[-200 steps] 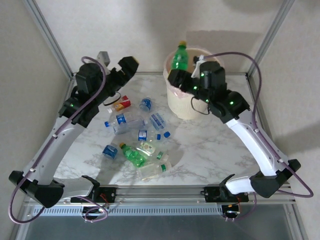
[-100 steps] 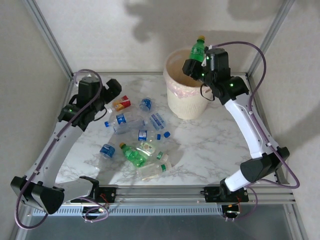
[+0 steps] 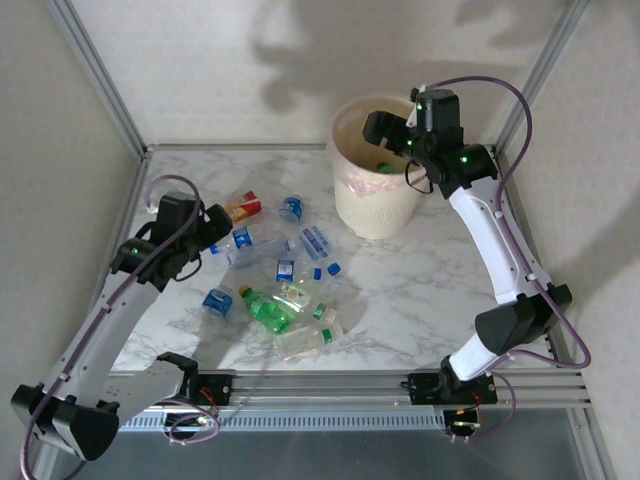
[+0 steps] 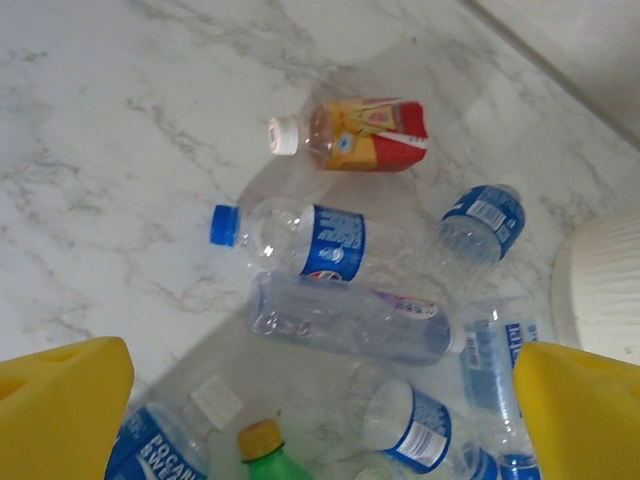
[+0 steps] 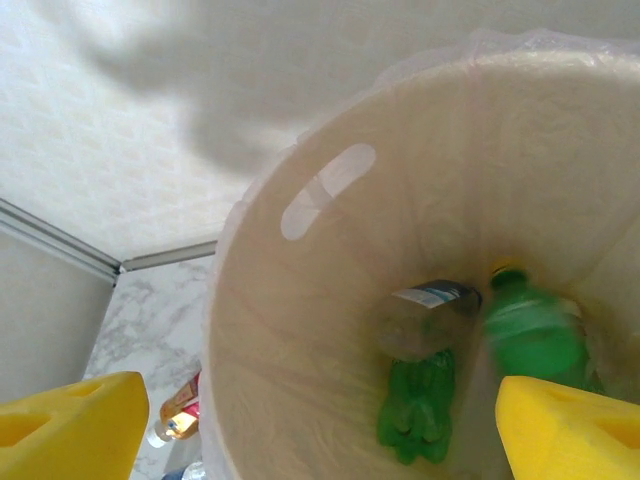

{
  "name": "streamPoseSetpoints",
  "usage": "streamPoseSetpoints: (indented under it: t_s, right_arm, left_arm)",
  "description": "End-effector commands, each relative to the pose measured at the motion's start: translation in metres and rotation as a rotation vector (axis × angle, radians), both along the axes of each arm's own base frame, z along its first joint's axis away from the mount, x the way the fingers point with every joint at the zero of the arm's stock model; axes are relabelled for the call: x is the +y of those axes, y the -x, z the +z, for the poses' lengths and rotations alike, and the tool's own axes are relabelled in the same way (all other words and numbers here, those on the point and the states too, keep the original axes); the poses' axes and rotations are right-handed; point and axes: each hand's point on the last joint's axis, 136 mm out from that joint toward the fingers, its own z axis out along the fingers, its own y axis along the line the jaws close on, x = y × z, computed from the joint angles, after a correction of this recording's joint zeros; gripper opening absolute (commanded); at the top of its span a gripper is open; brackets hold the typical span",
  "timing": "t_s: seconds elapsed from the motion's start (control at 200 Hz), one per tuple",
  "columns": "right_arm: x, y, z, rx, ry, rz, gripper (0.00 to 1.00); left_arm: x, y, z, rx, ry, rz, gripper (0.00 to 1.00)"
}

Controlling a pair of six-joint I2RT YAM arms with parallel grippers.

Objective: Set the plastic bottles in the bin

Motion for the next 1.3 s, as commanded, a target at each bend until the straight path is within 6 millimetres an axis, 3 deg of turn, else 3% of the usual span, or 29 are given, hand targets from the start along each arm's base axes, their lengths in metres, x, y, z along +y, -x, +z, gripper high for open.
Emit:
streamPoseSetpoints:
  t_s: [0.0,0.185,0.26,0.531,0.801,1.146,1.292]
  right_arm:
    - [0.002,0.012,0.025,-0.063,-0.041,0.039,0.89]
    - [0.008,0.04,0.03,-0.097,-0.121,0.103,0.88]
    - [0.01,0.05,0.03,-0.102,-0.141,0.119,0.88]
    - [0.018,0.075,0.008,-0.064,-0.159,0.142,0.88]
    - [0.013,0.088,-0.008,-0.043,-0.172,0.129,0.88]
    - [0.011,0.095,-0.01,-0.042,-0.182,0.122,0.89]
    - [0.012,0.096,-0.013,-0.035,-0.189,0.128,0.9]
  left_arm:
    - [0.005,0.021,-0.029,0.104,-0.02,0.001,0.99]
    - [-0.012,0.042,-0.071,0.227,-0.023,-0.061,0.99]
    - [-0.009,0.052,-0.084,0.266,-0.038,-0.056,0.99]
    - [-0.005,0.075,-0.13,0.383,-0.052,-0.046,0.98]
    - [0.001,0.094,-0.154,0.454,-0.079,-0.032,1.0]
    - [0.0,0.095,-0.178,0.487,-0.058,0.021,1.0]
    - [0.003,0.086,-0.179,0.446,-0.048,0.09,0.98]
